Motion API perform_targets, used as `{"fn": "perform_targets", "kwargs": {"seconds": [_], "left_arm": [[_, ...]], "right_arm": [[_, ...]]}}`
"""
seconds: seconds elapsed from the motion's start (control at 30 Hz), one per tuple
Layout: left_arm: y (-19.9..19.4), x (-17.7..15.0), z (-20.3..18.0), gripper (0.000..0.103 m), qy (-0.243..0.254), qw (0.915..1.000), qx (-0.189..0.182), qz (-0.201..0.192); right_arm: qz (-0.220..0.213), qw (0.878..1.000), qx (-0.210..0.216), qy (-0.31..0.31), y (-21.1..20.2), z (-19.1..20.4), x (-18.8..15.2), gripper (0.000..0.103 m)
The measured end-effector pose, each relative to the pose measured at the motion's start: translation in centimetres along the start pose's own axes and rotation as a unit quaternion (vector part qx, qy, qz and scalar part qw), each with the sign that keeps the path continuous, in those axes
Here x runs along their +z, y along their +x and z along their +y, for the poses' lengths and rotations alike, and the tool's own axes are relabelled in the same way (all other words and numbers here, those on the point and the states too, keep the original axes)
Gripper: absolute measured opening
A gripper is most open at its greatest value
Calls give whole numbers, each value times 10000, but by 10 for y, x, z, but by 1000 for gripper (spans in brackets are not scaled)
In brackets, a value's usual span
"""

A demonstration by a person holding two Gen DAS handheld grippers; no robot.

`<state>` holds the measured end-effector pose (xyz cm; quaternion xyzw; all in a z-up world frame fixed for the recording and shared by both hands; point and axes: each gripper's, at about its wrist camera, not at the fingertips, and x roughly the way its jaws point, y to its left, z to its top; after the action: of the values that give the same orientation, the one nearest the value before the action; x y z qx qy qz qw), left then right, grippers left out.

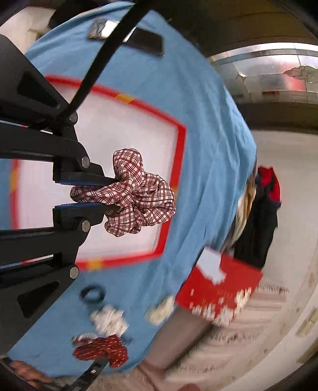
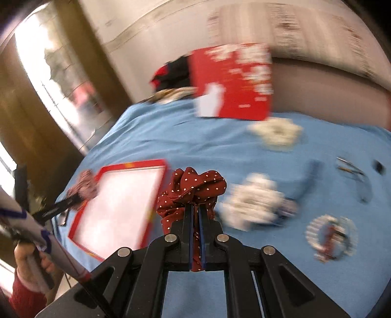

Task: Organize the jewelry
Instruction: 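Carry both scrunchies over the red tray and open both tools to drop them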

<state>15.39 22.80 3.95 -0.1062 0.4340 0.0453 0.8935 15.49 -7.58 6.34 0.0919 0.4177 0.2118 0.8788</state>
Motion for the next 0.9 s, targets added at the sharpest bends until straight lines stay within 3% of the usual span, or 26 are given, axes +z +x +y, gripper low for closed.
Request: {"fn": "perform_targets", "kwargs": {"seconds": [0.17, 0.37, 0.43, 0.47, 0.5, 0.53, 0.63, 0.7, 0.77, 0.87, 0.9], "left_arm": [[53, 29, 33, 10, 29, 9988, 449, 198], [104, 43, 56, 17, -73, 9969, 660, 416], [107, 43, 62, 22, -114, 9968, 679, 403], [108, 43, 64, 27, -152, 9972, 599, 414], [107, 42, 64, 29, -182, 9975, 535, 426], [105, 40, 64, 34, -223, 9976, 487, 429], [88, 35, 63, 35, -293, 9983, 355, 366], [74, 30, 60, 36, -341, 9984, 324, 308], [55, 21, 56, 36, -363, 9988, 232, 219], [26, 3, 51, 36, -401, 9990, 147, 106], [18, -2, 50, 36, -415, 9990, 107, 80]], "right_arm": [[400, 9986, 247, -252, 86, 64, 25, 5], [774, 9962, 137, -386, 169, 86, 38, 8], [912, 9949, 50, -432, 184, 83, 40, 19], [937, 9946, -8, -451, 185, 81, 41, 36], [917, 9947, 13, -464, 182, 81, 43, 45], [828, 9954, 126, -455, 173, 78, 42, 46], [603, 9968, 114, -507, 144, 77, 36, 53], [611, 9964, -5, -589, 124, 76, 16, 53], [846, 9947, 186, -552, 113, 75, -12, 52], [1077, 9899, 20, -926, 109, 87, -50, 20], [1039, 9888, -99, -1067, 108, 90, -57, 15]]}}
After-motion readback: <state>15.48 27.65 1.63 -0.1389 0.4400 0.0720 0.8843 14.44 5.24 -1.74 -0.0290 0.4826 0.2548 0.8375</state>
